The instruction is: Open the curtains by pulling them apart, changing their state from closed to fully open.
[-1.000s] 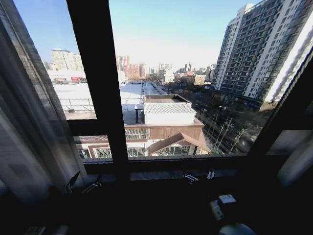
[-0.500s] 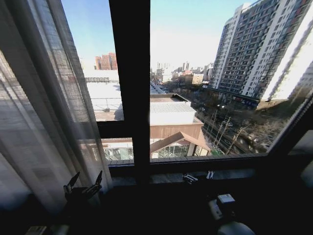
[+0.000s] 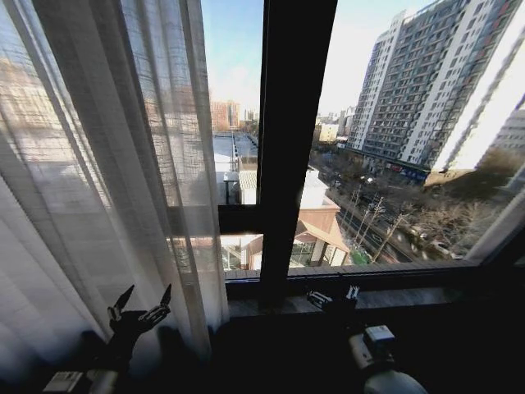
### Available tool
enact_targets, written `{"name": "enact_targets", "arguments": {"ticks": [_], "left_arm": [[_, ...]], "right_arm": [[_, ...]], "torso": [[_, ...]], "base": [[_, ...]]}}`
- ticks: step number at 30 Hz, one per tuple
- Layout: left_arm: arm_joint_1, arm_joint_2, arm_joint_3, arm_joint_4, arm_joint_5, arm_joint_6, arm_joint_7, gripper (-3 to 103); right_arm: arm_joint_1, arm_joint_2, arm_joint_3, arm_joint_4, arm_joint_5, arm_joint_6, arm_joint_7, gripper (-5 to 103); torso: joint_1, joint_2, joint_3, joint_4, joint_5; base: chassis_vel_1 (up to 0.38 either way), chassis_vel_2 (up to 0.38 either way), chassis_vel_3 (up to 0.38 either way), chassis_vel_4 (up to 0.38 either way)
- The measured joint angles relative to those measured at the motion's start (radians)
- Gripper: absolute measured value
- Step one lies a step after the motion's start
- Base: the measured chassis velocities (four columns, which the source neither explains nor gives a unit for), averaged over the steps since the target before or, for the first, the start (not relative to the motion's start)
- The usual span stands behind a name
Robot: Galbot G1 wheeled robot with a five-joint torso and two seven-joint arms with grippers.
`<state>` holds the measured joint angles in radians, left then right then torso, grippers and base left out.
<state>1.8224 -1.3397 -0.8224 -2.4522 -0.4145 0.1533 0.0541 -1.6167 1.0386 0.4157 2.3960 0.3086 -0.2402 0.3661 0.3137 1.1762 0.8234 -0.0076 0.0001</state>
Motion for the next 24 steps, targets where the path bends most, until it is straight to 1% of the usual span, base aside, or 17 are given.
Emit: {"name": "enact_targets", "arguments": {"ticks": [2, 3, 5, 7, 8, 10, 11, 12, 13, 14, 16, 18, 19, 21, 24], "left_arm": [[-0.031, 0.037, 0.020, 0.007, -0.007, 0.035, -0.016, 100], [-0.031, 0.037, 0.020, 0.007, -0.007, 0.035, -0.016, 100], [-0.064, 0.075, 0.035, 0.016, -0.026, 0.061, -0.030, 100], [-0.101, 0.124, 0.057, 0.028, -0.058, 0.083, -0.064, 100], [-0.101, 0.124, 0.057, 0.028, -0.058, 0.083, -0.064, 100], [-0.139, 0.165, 0.081, 0.046, -0.089, 0.090, -0.105, 100], [-0.176, 0.203, 0.102, 0.071, -0.113, 0.092, -0.142, 100], [-0.176, 0.203, 0.102, 0.071, -0.113, 0.092, -0.142, 100], [-0.192, 0.218, 0.108, 0.083, -0.119, 0.092, -0.154, 100], [-0.213, 0.237, 0.111, 0.107, -0.124, 0.092, -0.165, 100], [-0.216, 0.239, 0.111, 0.110, -0.124, 0.092, -0.165, 100], [-0.247, 0.254, 0.116, 0.145, -0.127, 0.090, -0.172, 100], [-0.256, 0.258, 0.126, 0.151, -0.127, 0.090, -0.175, 100], [-0.268, 0.263, 0.142, 0.155, -0.127, 0.090, -0.174, 100], [-0.298, 0.281, 0.200, 0.169, -0.126, 0.098, -0.187, 100]], "right_arm": [[-0.007, 0.000, 0.001, 0.000, -0.003, 0.001, 0.001, 100], [-0.007, 0.000, 0.001, 0.000, -0.003, 0.001, 0.001, 100], [-0.014, 0.000, 0.004, 0.000, -0.009, 0.004, 0.002, 100], [-0.027, 0.003, 0.006, 0.000, -0.021, 0.013, 0.003, 100], [-0.027, 0.003, 0.006, 0.000, -0.021, 0.013, 0.003, 100], [-0.036, 0.007, 0.010, 0.000, -0.028, 0.020, 0.004, 100], [-0.044, 0.008, 0.015, 0.000, -0.031, 0.022, 0.005, 100], [-0.044, 0.008, 0.015, 0.000, -0.031, 0.022, 0.005, 100], [-0.044, 0.007, 0.016, 0.000, -0.031, 0.022, 0.005, 100], [-0.044, 0.001, 0.015, -0.002, -0.032, 0.023, 0.005, 100], [-0.044, 0.000, 0.014, -0.003, -0.033, 0.023, 0.005, 100], [-0.041, -0.013, 0.003, -0.012, -0.036, 0.023, 0.005, 100], [-0.040, -0.015, 0.001, -0.014, -0.036, 0.023, 0.005, 100], [-0.041, -0.014, 0.001, -0.015, -0.037, 0.023, 0.007, 100], [-0.051, -0.004, 0.007, -0.015, -0.043, 0.025, 0.022, 100]], "torso": [[0.000, 0.000, 0.000, -0.0004, 0.0010], [0.000, 0.000, 0.000, -0.0004, 0.0010], [0.000, 0.000, 0.000, -0.0003, 0.0011], [0.000, 0.000, 0.000, 0.0001, 0.0007], [0.000, 0.000, 0.000, 0.0001, 0.0007], [0.000, 0.000, 0.000, 0.0001, 0.0004], [0.000, 0.000, 0.000, -0.0002, -0.0005], [0.000, 0.000, 0.000, -0.0002, -0.0005], [0.000, 0.000, 0.000, -0.0005, -0.0009], [0.000, 0.000, 0.000, -0.0003, -0.0008], [0.000, 0.000, 0.000, -0.0002, -0.0007], [0.000, 0.000, 0.000, 0.0000, -0.0001], [0.000, 0.000, 0.000, 0.0004, 0.0003], [0.000, 0.000, 0.000, 0.0002, 0.0005], [0.000, 0.000, 0.000, -0.0002, 0.0002]], "base": [[-0.006, -0.028, 0.008, 0.013], [-0.012, -0.055, 0.016, 0.026], [-0.025, -0.064, 0.022, 0.084], [-0.030, -0.031, 0.053, 0.036], [-0.023, -0.031, 0.053, 0.019], [0.000, 0.000, 0.000, 0.000], [0.000, 0.000, 0.000, 0.000], [0.000, 0.000, 0.000, 0.000], [0.000, 0.000, 0.000, 0.000], [0.000, 0.000, 0.000, 0.000], [0.000, 0.000, 0.000, 0.000], [0.000, 0.000, 0.000, 0.000], [0.000, 0.000, 0.000, 0.000], [0.000, 0.000, 0.000, 0.000], [0.000, 0.000, 0.000, 0.000]]}}
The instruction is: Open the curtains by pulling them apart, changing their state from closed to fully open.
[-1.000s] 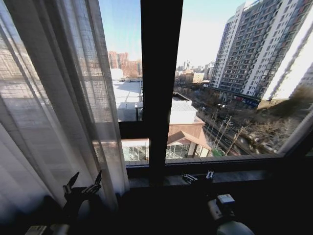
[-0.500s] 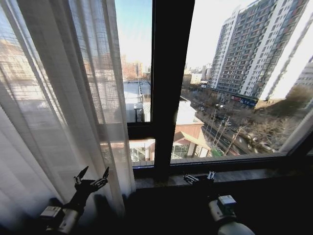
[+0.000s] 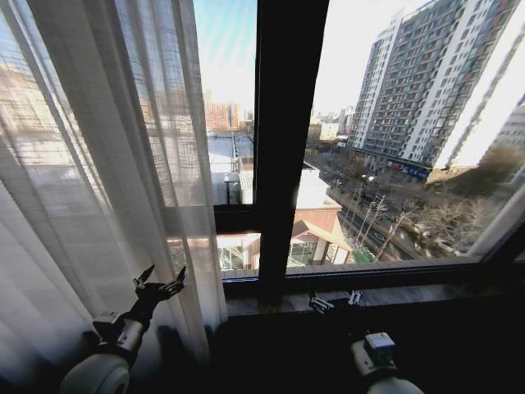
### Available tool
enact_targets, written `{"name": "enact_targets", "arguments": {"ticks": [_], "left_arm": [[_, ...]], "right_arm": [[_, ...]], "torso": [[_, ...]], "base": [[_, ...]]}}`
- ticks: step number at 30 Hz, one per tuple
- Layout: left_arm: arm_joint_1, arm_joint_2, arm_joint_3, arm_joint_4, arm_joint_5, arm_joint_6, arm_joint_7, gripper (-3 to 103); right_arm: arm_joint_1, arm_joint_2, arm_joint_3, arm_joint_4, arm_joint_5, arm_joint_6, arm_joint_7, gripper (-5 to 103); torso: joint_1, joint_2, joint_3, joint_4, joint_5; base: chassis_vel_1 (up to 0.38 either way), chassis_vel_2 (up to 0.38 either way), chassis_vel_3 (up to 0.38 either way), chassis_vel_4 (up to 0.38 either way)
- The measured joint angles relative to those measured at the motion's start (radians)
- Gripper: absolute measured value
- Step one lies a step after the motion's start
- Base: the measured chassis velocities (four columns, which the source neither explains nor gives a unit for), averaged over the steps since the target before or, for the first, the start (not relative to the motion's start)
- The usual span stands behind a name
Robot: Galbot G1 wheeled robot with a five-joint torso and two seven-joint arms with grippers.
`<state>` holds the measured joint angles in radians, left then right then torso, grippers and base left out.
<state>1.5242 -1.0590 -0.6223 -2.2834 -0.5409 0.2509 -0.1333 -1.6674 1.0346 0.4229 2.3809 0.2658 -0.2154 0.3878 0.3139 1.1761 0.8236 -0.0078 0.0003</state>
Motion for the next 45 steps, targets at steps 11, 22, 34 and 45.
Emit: {"name": "enact_targets", "arguments": {"ticks": [11, 22, 34, 45], "left_arm": [[-0.133, 0.107, 0.107, 0.105, -0.032, 0.009, -0.008, 100], [-0.250, 0.128, 0.216, 0.179, -0.039, -0.007, -0.036, 78], [-0.249, 0.122, 0.212, 0.168, -0.040, -0.007, -0.063, 34], [-0.208, 0.125, 0.179, 0.135, -0.041, -0.006, -0.069, 1]], "right_arm": [[-0.013, 0.029, 0.006, -0.010, -0.022, 0.017, 0.004, 100], [-0.012, 0.046, 0.022, -0.017, -0.022, 0.021, 0.014, 100], [-0.008, 0.051, 0.012, -0.009, -0.019, 0.006, 0.017, 100], [0.000, 0.051, 0.008, -0.005, -0.018, 0.000, 0.018, 100]], "torso": [[0.000, 0.000, 0.000, 0.0001, 0.0000], [0.000, 0.000, 0.000, 0.0000, 0.0000], [0.000, 0.000, 0.000, 0.0001, 0.0000], [0.000, 0.000, 0.000, 0.0001, -0.0001]], "base": [[0.000, 0.000, 0.000, 0.000], [0.000, 0.000, 0.000, 0.000], [0.000, 0.000, 0.000, 0.000], [0.000, 0.000, 0.000, 0.000]]}}
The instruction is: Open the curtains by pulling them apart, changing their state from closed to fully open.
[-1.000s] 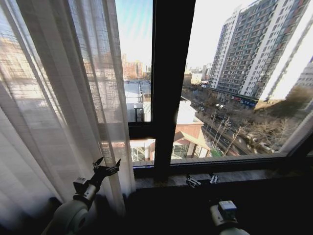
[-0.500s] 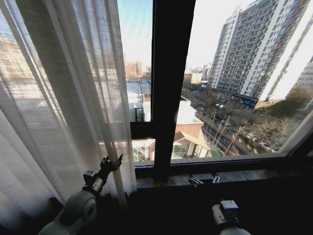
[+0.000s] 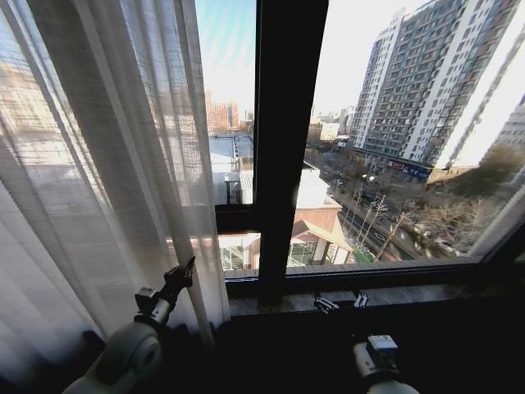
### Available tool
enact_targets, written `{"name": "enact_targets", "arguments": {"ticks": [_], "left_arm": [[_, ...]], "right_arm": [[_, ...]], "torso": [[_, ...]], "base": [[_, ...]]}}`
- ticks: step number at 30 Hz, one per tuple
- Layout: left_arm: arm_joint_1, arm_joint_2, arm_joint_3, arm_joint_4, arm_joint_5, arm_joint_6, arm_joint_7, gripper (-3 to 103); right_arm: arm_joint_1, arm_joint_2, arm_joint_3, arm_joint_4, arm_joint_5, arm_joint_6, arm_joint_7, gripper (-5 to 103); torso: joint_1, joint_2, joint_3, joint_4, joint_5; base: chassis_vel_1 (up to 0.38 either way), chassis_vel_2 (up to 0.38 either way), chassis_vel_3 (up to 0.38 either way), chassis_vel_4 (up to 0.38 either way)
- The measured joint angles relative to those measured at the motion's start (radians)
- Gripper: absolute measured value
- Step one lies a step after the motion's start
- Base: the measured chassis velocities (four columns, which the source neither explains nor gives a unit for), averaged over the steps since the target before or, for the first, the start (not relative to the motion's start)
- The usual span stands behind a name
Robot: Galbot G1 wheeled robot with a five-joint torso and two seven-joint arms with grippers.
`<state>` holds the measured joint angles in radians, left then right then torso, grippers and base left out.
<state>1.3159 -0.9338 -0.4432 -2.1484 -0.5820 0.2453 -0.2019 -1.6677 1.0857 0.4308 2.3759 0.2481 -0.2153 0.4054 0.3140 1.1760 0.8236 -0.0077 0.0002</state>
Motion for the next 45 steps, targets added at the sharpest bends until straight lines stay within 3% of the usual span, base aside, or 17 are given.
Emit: {"name": "enact_targets", "arguments": {"ticks": [7, 12, 17, 22, 33, 45], "left_arm": [[0.069, -0.004, -0.085, -0.058, -0.008, 0.002, -0.009, 0], [0.185, -0.057, -0.178, -0.174, -0.001, 0.022, -0.043, 0], [0.246, -0.091, -0.232, -0.233, 0.009, 0.027, -0.080, 0], [0.324, -0.138, -0.344, -0.299, 0.012, 0.039, -0.103, 0], [0.407, -0.201, -0.387, -0.350, 0.037, 0.045, -0.106, 0], [0.416, -0.219, -0.376, -0.351, 0.052, 0.042, -0.102, 0]], "right_arm": [[0.005, 0.003, -0.003, 0.003, 0.000, 0.000, 0.000, 100], [0.013, 0.003, -0.011, 0.009, -0.001, 0.000, -0.001, 100], [0.025, -0.001, -0.024, 0.012, 0.000, -0.001, -0.004, 100], [0.038, -0.022, -0.034, 0.023, 0.000, -0.014, -0.022, 100], [0.057, -0.040, -0.053, 0.037, 0.002, -0.029, -0.035, 100], [0.066, -0.047, -0.056, 0.037, 0.003, -0.029, -0.035, 100]], "torso": [[0.000, 0.000, 0.000, 0.0000, -0.0001], [0.000, 0.000, 0.000, 0.0000, 0.0000], [0.000, 0.000, 0.000, 0.0001, 0.0000], [0.000, 0.000, 0.000, 0.0001, 0.0001], [0.000, 0.000, 0.000, 0.0001, 0.0000], [0.000, 0.000, 0.000, 0.0000, 0.0002]], "base": [[0.000, 0.000, 0.000, 0.000], [0.000, 0.000, 0.000, 0.000], [0.000, 0.000, 0.000, 0.000], [0.000, 0.000, 0.000, 0.000], [0.000, 0.000, 0.000, 0.000], [0.093, 0.090, -0.079, -0.088]]}}
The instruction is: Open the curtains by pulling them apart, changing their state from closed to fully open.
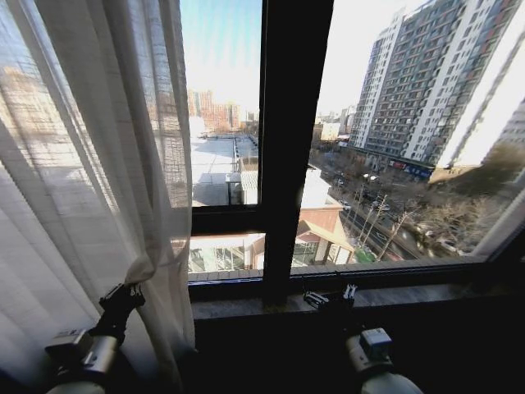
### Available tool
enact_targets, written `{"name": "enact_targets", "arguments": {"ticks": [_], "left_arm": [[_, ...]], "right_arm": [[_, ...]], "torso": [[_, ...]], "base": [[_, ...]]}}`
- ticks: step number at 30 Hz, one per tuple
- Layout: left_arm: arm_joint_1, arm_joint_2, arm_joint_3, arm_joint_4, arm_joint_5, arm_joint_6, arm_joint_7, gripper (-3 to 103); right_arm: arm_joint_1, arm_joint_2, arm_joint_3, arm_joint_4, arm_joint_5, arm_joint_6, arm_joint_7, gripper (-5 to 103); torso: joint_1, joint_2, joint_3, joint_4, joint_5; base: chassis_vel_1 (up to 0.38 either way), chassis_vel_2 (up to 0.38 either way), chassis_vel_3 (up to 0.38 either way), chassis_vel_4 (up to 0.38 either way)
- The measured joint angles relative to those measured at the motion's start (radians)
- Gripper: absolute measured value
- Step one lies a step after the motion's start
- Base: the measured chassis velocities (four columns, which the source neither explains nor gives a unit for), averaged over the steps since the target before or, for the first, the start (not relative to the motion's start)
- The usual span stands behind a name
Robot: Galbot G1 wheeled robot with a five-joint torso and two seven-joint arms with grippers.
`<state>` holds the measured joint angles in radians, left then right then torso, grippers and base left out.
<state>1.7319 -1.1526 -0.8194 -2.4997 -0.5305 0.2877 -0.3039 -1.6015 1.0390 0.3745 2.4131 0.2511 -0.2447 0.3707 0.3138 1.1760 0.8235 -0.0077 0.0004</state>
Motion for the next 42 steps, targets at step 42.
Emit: {"name": "enact_targets", "arguments": {"ticks": [42], "left_arm": [[0.027, -0.042, 0.012, -0.001, 0.044, -0.028, 0.006, 0]], "right_arm": [[0.010, 0.003, -0.008, -0.015, 0.002, 0.004, 0.001, 100]], "torso": [[0.000, 0.000, 0.000, 0.0000, -0.0002]], "base": [[0.335, 0.335, -0.334, -0.333]]}}
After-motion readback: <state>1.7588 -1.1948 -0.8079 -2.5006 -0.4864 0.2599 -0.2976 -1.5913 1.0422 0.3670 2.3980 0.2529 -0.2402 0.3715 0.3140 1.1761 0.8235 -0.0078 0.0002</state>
